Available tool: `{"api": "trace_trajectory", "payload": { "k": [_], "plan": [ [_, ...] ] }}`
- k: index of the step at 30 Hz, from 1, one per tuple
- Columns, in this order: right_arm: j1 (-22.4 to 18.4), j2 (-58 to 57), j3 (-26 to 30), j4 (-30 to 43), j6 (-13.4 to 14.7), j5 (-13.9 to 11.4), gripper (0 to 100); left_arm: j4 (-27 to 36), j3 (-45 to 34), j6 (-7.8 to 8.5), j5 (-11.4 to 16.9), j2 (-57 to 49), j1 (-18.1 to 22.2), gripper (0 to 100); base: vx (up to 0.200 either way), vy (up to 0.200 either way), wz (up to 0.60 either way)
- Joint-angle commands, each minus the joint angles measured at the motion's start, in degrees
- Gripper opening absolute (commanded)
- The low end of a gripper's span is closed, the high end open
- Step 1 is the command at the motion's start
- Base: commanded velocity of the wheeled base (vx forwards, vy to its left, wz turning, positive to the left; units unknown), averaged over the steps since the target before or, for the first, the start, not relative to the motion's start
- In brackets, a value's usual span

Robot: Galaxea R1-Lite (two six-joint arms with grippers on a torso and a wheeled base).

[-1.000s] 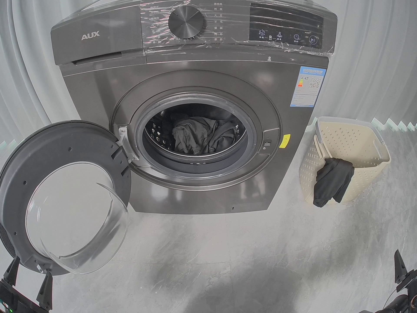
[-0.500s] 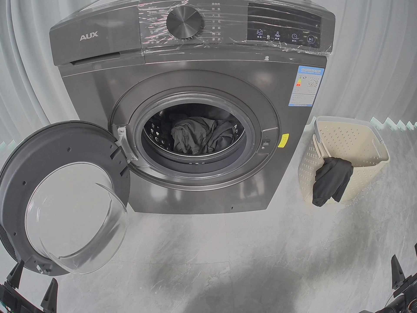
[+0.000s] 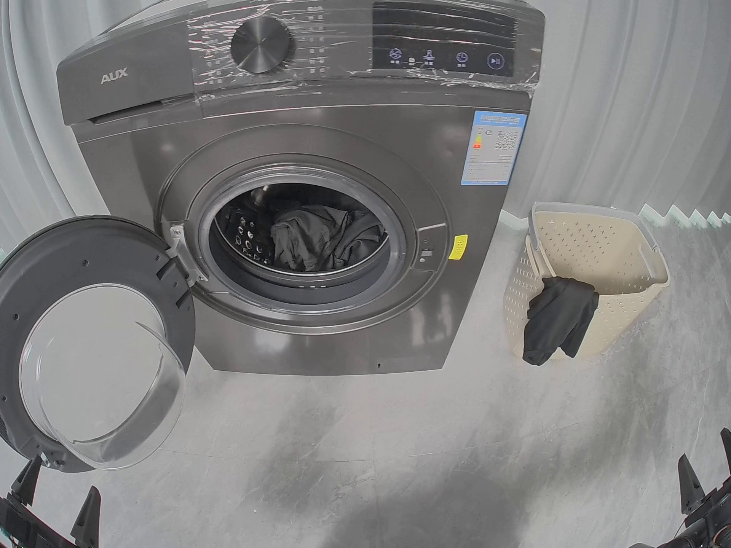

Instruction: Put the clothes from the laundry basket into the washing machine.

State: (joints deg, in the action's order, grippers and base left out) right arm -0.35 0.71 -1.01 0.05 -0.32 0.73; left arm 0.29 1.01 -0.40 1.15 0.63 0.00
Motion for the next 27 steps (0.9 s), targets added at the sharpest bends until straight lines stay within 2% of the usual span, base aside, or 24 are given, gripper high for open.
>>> {"api": "trace_trajectory", "payload": {
  "k": [1, 5, 9, 25, 27],
  "plan": [
    [0.0, -0.71, 1.01, -0.05, -0.03, -0.03, 100, -0.03, -0.92, -0.13, 0.0, -0.63, 0.0, 100, 0.0, -0.2, 0.0],
    [0.0, -0.71, 1.01, 0.04, -0.03, -0.03, 100, -0.03, -0.92, -0.3, -0.09, -0.63, 0.0, 100, 0.0, -0.2, 0.0],
    [0.0, -0.71, 1.01, 0.04, -0.03, -0.03, 100, -0.03, -0.92, -1.79, -0.97, -0.63, 0.0, 100, 0.0, -0.2, 0.0],
    [0.0, -0.71, 1.01, -0.05, -0.03, -0.03, 100, 0.06, -0.92, -1.88, -0.97, -0.63, -0.09, 100, 0.0, -0.2, 0.0],
    [0.0, -0.71, 1.01, 0.04, -0.03, -0.03, 100, 0.06, -0.92, -1.88, -0.97, -0.63, -0.09, 100, 0.0, 0.0, 0.0]
  ]
}}
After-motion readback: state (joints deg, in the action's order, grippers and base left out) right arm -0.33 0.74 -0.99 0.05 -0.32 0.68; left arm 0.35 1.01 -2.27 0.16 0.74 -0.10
